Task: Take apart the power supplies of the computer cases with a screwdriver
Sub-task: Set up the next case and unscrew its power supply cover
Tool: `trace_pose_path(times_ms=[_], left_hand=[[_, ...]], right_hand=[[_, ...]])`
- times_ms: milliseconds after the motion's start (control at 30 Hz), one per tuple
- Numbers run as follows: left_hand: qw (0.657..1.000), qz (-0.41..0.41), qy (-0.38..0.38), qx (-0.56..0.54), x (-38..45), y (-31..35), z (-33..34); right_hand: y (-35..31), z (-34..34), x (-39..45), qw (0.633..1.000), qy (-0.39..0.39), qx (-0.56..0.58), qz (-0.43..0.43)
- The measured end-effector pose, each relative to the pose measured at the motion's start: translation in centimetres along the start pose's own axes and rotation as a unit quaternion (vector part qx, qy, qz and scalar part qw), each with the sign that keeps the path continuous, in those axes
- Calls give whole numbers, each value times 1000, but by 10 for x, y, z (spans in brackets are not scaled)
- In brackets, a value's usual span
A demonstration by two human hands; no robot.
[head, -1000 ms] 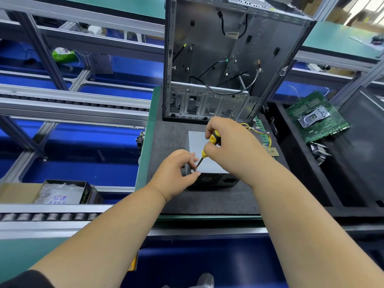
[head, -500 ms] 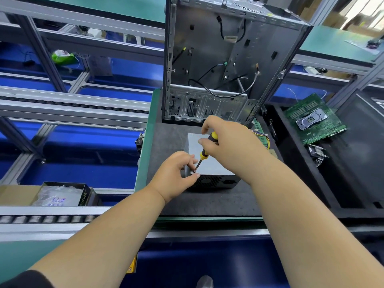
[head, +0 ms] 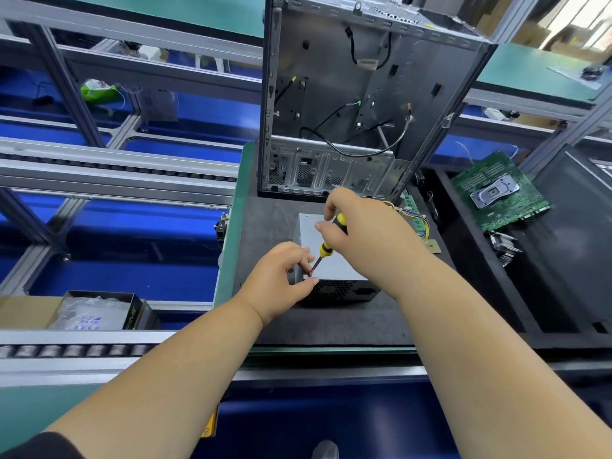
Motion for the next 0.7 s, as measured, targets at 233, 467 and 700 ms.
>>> trace_pose_path(times_ms=[233, 467, 700], left_hand=[[1000, -1, 5, 3, 0, -1, 1], [1000, 0, 2, -4, -1, 0, 1], [1000, -2, 4, 6, 0, 0, 1]], right_hand=[[-2, 2, -3, 999, 6, 37, -2], [-1, 3, 1, 1000, 9, -10, 11], [-2, 3, -5, 1000, 4, 8, -9]])
Point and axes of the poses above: each hand's wrist, its own x-axis towards the middle knuckle, its own z-axis out of the palm, y = z × x, the point moved 2 cm from there along x, towards the middle knuckle, and after that the axes turned 1 degree about -z, right-handed, at the moved point
